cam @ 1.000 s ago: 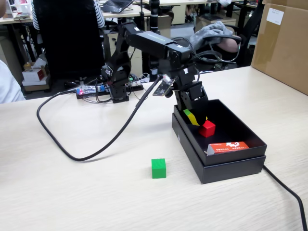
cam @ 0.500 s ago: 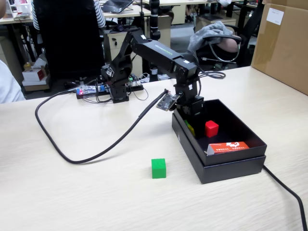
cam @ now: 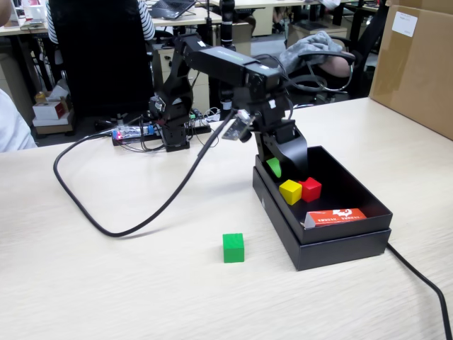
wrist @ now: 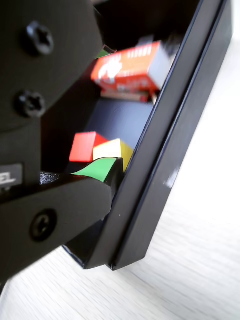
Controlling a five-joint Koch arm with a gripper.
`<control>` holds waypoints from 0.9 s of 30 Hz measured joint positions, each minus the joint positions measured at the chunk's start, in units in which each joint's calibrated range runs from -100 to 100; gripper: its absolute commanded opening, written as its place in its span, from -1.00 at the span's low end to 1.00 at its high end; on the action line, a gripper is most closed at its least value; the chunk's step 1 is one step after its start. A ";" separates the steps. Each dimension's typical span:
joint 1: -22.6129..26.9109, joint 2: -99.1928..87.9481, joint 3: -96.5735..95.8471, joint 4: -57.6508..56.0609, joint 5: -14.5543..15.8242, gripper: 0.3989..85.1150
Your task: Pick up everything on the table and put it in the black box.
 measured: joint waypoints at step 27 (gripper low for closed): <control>-11.28 2.85 5.93 0.00 0.05 0.09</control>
